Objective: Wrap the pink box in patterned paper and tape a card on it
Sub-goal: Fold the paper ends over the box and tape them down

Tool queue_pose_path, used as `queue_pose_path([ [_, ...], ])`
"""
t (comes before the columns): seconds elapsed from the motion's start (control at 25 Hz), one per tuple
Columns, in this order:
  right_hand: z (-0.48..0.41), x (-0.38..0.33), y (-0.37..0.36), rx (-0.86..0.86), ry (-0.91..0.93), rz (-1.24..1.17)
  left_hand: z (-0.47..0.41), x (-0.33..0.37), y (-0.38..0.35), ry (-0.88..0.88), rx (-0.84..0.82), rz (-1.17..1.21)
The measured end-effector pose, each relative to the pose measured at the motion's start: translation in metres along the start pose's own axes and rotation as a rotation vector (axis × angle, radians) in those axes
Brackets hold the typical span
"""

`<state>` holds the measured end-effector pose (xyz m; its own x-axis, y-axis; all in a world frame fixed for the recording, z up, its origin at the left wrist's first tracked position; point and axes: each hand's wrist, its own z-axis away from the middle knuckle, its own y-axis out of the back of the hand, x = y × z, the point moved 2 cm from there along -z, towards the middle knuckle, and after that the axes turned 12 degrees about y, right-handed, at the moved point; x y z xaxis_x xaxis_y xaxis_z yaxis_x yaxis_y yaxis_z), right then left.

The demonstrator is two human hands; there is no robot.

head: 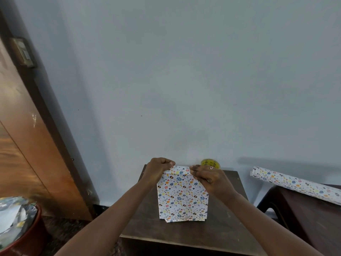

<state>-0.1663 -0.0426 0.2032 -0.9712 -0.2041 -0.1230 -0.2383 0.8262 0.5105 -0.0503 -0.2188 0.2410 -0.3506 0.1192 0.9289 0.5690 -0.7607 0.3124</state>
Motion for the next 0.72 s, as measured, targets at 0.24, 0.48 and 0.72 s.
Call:
queue_pose_path([
  [0.24,-0.005,0.006,-0.002,-0.032,-0.029,-0.009,0.013,-0.004,-0.001,-0.45,0.218,-0.526],
  [0.48,0.001,0.005,-0.002,-0.031,-0.03,-0.021,-0.004,0.001,0.024,-0.648,-0.075,-0.885],
  [0.72,-0.005,0.005,-0.001,-0.022,-0.017,-0.051,-0.018,0.017,0.031,-1.132,-0.162,-1.032],
])
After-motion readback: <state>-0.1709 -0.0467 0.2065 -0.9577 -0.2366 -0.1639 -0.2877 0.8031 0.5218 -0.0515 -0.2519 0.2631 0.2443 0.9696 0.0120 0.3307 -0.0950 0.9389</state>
